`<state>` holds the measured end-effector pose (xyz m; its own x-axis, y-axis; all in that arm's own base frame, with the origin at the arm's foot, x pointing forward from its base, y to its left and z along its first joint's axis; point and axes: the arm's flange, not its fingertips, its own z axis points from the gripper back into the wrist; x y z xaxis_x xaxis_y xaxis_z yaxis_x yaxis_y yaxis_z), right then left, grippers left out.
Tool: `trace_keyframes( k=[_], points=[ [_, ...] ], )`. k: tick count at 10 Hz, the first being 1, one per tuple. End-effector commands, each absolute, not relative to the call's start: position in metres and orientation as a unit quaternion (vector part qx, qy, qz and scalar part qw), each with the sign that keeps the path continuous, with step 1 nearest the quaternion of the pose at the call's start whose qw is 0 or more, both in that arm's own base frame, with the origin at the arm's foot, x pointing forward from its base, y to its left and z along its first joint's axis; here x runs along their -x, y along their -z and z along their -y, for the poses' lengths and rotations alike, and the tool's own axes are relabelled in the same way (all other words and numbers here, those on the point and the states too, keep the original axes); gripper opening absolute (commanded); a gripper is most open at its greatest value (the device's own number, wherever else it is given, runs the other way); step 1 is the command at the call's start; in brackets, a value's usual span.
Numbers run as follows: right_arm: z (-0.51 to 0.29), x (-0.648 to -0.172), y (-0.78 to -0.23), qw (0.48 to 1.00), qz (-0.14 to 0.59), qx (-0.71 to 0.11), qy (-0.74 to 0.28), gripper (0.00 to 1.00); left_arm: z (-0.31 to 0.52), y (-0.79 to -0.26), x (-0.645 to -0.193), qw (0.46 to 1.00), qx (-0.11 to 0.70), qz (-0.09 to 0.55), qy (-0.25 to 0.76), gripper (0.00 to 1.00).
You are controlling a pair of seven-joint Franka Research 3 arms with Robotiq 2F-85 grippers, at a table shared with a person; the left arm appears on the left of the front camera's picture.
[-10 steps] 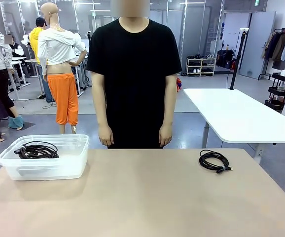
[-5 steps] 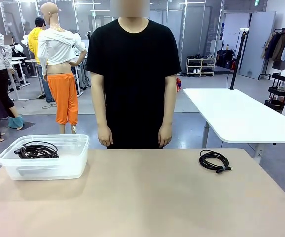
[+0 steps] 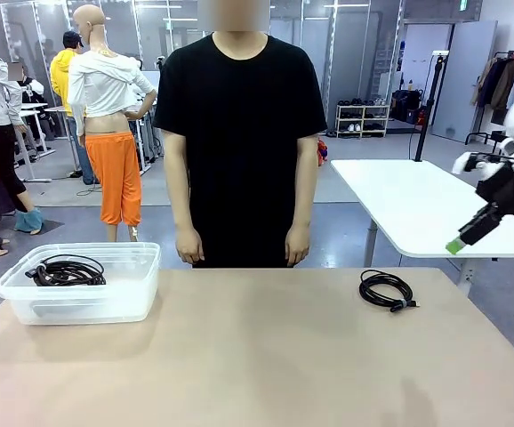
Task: Organize and store the cables.
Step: Place the USB Extension Cable into the Organizing box.
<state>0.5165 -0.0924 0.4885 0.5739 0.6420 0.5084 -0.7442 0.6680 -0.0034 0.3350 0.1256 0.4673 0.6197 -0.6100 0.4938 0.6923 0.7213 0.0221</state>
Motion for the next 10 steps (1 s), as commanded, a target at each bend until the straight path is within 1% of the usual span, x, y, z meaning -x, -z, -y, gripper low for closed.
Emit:
trace_keyframes(
  k=[1, 2, 3, 4, 9, 10],
  points=[
    [0.080, -0.543, -0.479, 0.894, 0.218, -0.103, -0.377, 1.00, -0.122, -0.469, -0.336, 0.899, 0.082, 0.245, 0.354, 1.00],
    [0.075, -0.551, -0.470, 0.898, 0.211, -0.102, -0.372, 1.00, -0.122, -0.469, -0.336, 0.899, 0.082, 0.245, 0.354, 1.00],
    [0.072, -0.548, -0.466, 0.908, 0.206, -0.099, -0.350, 1.00, -0.122, -0.469, -0.336, 0.899, 0.082, 0.245, 0.354, 1.00],
    [0.076, -0.544, -0.469, 0.888, 0.221, -0.109, -0.388, 1.00, -0.122, -0.469, -0.336, 0.899, 0.082, 0.245, 0.354, 1.00],
    [0.076, -0.547, -0.469, 0.893, 0.218, -0.106, -0.378, 1.00, -0.122, -0.469, -0.336, 0.899, 0.082, 0.245, 0.354, 1.00],
    [0.058, -0.539, -0.467, 0.858, 0.181, -0.062, -0.477, 1.00, -0.122, -0.469, -0.336, 0.899, 0.082, 0.245, 0.354, 1.00]
  ],
)
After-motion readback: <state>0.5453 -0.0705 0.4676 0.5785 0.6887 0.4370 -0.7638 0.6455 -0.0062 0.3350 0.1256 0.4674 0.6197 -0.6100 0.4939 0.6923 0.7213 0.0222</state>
